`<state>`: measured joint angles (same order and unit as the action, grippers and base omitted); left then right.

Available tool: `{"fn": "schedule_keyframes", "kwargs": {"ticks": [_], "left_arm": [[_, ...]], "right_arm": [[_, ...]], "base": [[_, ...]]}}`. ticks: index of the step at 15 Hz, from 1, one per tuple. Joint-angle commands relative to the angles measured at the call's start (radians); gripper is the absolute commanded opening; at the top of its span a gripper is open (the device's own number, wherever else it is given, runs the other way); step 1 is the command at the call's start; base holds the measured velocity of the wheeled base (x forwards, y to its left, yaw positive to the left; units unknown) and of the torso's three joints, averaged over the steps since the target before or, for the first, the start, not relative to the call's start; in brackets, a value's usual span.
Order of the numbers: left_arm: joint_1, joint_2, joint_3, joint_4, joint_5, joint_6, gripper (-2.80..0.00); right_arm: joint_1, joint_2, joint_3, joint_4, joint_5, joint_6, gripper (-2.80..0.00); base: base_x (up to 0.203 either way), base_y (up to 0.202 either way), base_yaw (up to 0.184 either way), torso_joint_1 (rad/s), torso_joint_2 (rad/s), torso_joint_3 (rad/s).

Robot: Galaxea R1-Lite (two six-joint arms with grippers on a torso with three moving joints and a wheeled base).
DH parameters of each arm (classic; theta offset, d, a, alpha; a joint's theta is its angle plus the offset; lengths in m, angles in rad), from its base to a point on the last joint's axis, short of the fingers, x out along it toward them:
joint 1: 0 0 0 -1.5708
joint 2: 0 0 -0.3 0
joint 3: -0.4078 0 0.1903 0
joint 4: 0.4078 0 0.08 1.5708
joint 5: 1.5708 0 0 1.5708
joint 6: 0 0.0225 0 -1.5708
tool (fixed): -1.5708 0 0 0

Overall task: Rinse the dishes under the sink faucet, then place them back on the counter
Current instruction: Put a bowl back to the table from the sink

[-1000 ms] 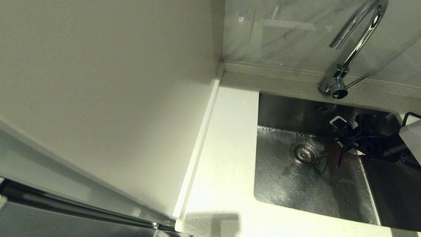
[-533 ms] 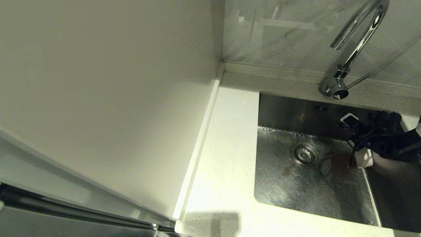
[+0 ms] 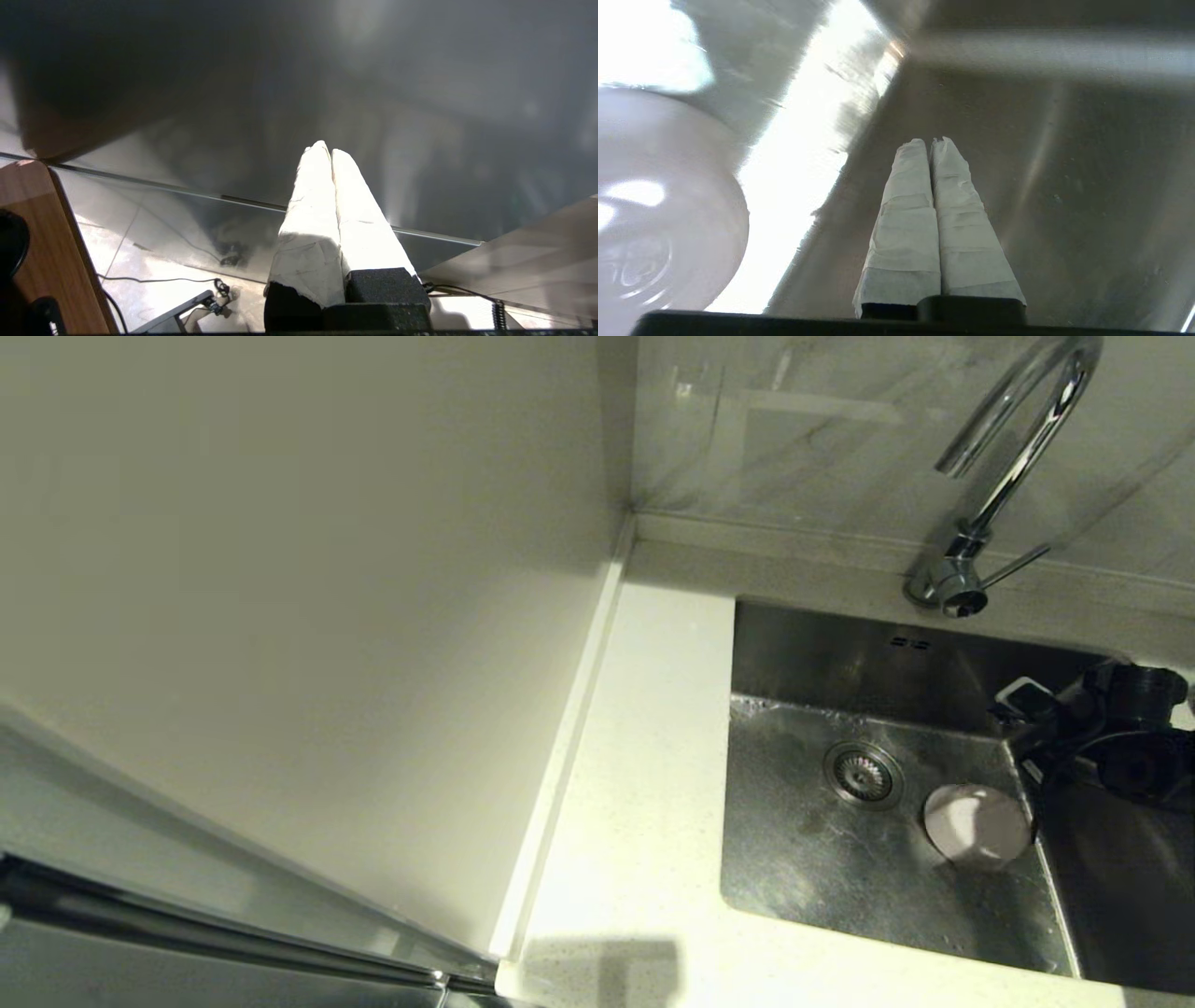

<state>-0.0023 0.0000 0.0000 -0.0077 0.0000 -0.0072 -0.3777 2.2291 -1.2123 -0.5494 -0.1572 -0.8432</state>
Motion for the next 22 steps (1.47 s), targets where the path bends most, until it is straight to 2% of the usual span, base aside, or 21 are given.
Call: {"fn": "schedule_keyframes", "kwargs": {"ticks": [1,5,10,13,15,18,20,22], "left_arm": [[0.001,0.000,0.003,0.000,0.000,0.000,-2.80],[0.001,0.000,0.003,0.000,0.000,0.000,-2.80],[0.001,0.000,0.003,0.000,0.000,0.000,-2.80],[0.001,0.000,0.003,0.000,0.000,0.000,-2.80],[0.001,0.000,0.003,0.000,0.000,0.000,-2.80],[0.001,0.000,0.003,0.000,0.000,0.000,-2.80],[0.001,0.000,0.003,0.000,0.000,0.000,-2.80],[0.001,0.000,0.003,0.000,0.000,0.000,-2.80]], "right_arm": [[-0.006,-0.037,0.028,-0.001,-0.001,0.001,-2.80],[-0.007,-0.037,0.033,0.005,-0.001,0.009,-2.80],[-0.008,-0.063,0.047,0.114,0.028,0.018,-2.80],[-0.006,-0.114,0.055,0.282,0.225,0.070,-2.80],[0.001,-0.173,0.044,0.463,0.326,0.094,-2.80],[0.033,-0.283,-0.041,0.901,0.410,0.145,-2.80],[0.050,-0.331,-0.153,1.215,0.466,0.163,-2.80],[0.067,-0.356,-0.252,1.474,0.509,0.168,-2.80]], "base": [[0.000,0.000,0.000,0.000,0.00,0.000],[0.000,0.000,0.000,0.000,0.00,0.000],[0.000,0.000,0.000,0.000,0.00,0.000],[0.000,0.000,0.000,0.000,0.00,0.000],[0.000,0.000,0.000,0.000,0.00,0.000],[0.000,0.000,0.000,0.000,0.00,0.000],[0.000,0.000,0.000,0.000,0.00,0.000],[0.000,0.000,0.000,0.000,0.00,0.000]]}}
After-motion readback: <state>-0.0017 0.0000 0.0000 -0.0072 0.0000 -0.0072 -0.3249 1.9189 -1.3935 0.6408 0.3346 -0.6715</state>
